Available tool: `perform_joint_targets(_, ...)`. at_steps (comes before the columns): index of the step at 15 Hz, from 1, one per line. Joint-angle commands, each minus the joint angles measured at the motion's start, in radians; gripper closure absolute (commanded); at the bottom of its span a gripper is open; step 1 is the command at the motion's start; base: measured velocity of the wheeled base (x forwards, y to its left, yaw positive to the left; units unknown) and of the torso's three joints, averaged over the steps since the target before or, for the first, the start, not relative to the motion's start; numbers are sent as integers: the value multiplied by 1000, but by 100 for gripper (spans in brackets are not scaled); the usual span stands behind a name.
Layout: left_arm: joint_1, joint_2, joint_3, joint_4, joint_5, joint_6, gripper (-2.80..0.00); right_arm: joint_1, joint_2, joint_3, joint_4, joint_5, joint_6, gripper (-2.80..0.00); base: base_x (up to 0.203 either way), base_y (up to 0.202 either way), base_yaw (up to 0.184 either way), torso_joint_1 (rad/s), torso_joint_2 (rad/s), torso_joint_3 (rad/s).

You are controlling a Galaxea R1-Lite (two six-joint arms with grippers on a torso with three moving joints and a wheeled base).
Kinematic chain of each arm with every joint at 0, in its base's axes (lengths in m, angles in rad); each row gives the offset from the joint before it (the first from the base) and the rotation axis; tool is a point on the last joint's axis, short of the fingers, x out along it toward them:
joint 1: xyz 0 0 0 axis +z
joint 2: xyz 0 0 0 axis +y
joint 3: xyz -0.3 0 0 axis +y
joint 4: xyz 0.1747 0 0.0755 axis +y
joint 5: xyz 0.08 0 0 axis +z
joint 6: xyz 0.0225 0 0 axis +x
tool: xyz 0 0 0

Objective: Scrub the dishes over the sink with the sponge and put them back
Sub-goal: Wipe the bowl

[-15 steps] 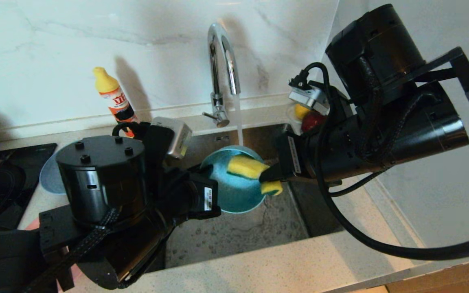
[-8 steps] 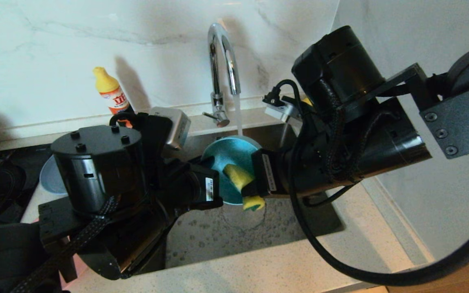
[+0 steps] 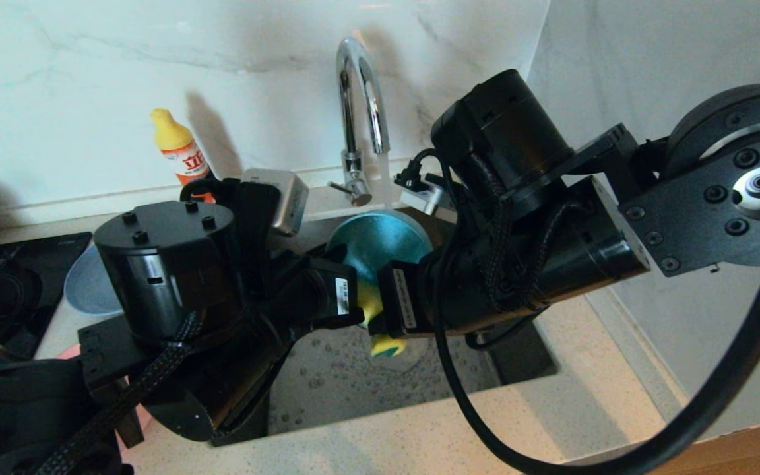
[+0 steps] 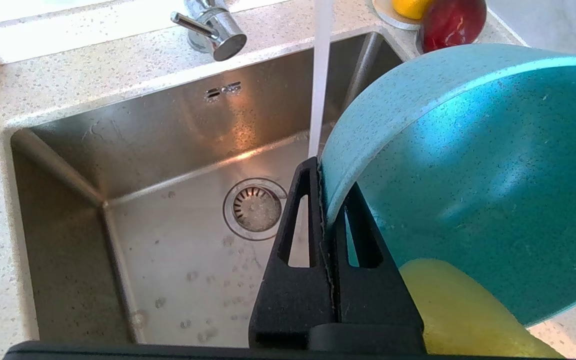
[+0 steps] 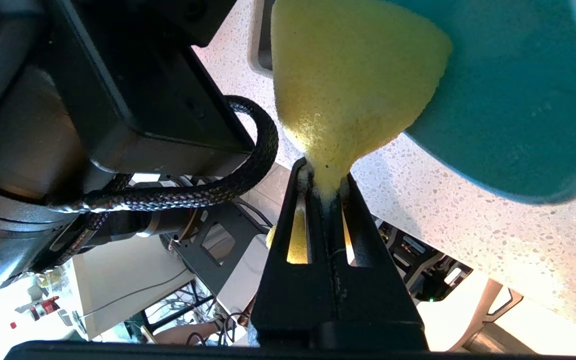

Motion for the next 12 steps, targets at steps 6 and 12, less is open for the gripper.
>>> perform_joint_targets(6, 2, 5, 5, -4, 6, -3, 0, -56, -57, 3, 59, 0, 5, 0, 0, 0, 0, 0, 0, 0)
perform_joint_targets(12, 4, -1, 17, -4, 8, -7, 0, -90, -82, -14, 74, -3, 5, 0, 0, 0, 0, 0, 0, 0)
